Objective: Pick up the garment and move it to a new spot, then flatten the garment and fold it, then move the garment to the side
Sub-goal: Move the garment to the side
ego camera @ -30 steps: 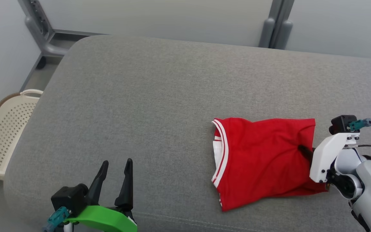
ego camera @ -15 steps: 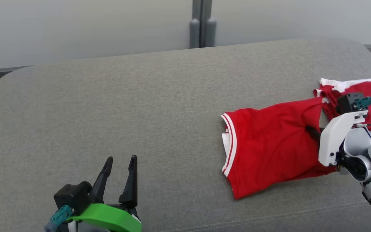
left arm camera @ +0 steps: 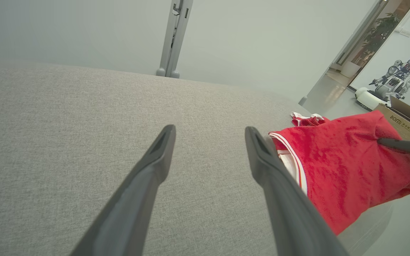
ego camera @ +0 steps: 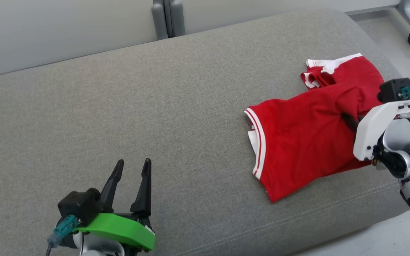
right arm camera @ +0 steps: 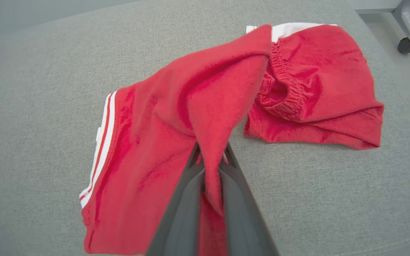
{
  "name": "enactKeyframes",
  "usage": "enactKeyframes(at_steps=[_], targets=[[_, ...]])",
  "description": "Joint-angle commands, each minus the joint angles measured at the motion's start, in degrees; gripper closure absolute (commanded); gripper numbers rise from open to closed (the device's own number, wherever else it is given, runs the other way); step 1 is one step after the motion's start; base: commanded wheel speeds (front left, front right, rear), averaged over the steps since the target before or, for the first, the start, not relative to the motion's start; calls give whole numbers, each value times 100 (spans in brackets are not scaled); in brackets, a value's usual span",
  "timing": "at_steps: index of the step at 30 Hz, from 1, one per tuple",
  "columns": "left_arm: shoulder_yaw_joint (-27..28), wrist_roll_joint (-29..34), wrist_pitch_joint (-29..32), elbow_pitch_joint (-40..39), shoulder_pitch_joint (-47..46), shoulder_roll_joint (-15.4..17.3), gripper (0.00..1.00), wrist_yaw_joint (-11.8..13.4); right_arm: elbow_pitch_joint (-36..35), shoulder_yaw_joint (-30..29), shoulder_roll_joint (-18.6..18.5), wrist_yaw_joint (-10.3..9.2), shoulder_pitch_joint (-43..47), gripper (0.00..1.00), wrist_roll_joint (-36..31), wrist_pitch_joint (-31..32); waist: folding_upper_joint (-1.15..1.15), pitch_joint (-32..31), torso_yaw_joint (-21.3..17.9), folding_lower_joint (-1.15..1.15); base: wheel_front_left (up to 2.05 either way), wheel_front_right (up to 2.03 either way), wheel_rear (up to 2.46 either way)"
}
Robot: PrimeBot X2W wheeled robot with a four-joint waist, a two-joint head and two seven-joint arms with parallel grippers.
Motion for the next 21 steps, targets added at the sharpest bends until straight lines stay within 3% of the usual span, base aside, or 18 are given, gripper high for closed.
enactKeyframes(at_steps=[1, 9, 21], targets=[[20, 47, 21, 10, -96, 70, 0, -3, 59, -65, -11, -5, -188, 100, -92, -57, 0, 154, 13, 0, 0, 0, 0], [56, 96, 96, -115, -194, 188, 0, 49, 531, -339, -151, -5, -876, 100, -340, -69, 0, 403, 243, 0, 0, 0, 0], [91, 250, 201, -528, -403, 313, 0, 202, 685, -649, -834, -5, -1545, 100, -703, 117, 0, 823, 335, 0, 0, 0, 0]])
